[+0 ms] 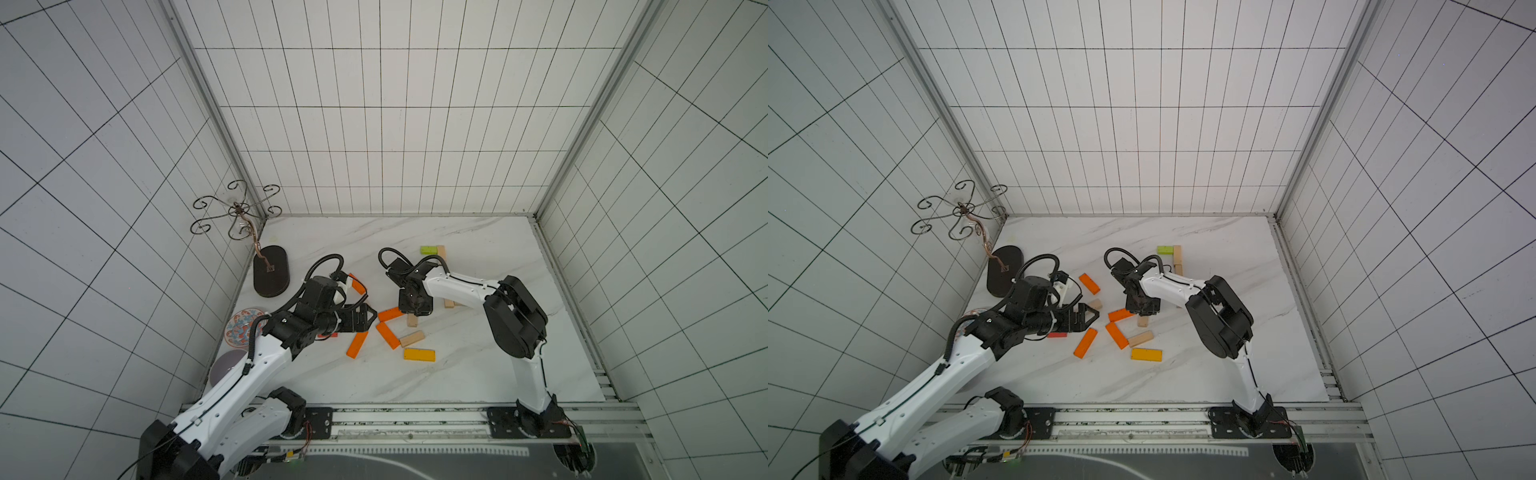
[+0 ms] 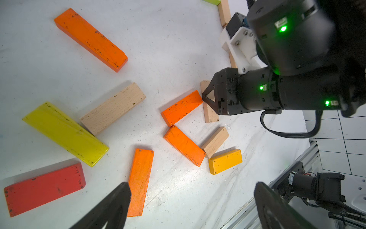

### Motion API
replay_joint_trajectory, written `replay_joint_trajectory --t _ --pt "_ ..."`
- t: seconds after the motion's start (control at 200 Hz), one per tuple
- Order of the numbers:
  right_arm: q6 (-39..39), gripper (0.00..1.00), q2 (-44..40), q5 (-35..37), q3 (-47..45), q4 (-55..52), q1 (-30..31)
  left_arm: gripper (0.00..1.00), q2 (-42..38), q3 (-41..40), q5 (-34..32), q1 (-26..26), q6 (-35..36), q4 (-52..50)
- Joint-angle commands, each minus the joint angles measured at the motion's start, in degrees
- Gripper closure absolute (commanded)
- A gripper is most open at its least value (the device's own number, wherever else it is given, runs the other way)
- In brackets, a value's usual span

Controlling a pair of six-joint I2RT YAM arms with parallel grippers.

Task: Assemble a giraffe with building blocks
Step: Pick up the building block from the center of the board, then assemble the building block at the center of the board.

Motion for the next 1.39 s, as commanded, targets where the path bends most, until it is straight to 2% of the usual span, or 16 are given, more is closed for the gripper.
replay_joint_trajectory --t 0.0,0.215,0.34,0.44,0.655,0.82,1.045,1.389 --pt "0.66 0.59 -0.02 -0.48 0.74 -0.31 -0.63 0.03 0.28 1.76 0.41 0.2 0.57 1.46" --pt "1.06 0.63 0.4 -2.41 -1.92 1.47 -1.25 0.03 0.63 1.91 1.75 0.2 0.48 2.26" --pt "1.19 0.71 -0.56 -2.19 -2.41 1.56 -1.44 0.03 0.63 2.12 1.98 0.2 0.57 2.16" --pt "1.28 0.78 -2.64 -1.0 -1.85 0.99 -1.44 0.03 0.73 2.31 2.23 0.2 0.55 2.26" --pt "1.96 0.78 -10.89 3.22 -0.59 -4.17 -1.61 0.03 1.33 2.61 3.25 0.21 0.04 3.24" --pt "3.66 0.78 -19.46 3.96 -8.52 -5.26 -2.65 0.03 2.27 2.8 4.14 -0.34 -1.07 5.15" --pt "6.24 0.78 -26.34 1.9 -22.82 -1.81 -4.05 0.03 5.53 3.04 2.6 -5.8 -2.57 8.0" --pt "6.15 0.76 -25.46 -0.85 -31.71 4.05 -5.62 0.03 9.62 4.28 2.6 -8.15 -2.95 8.84"
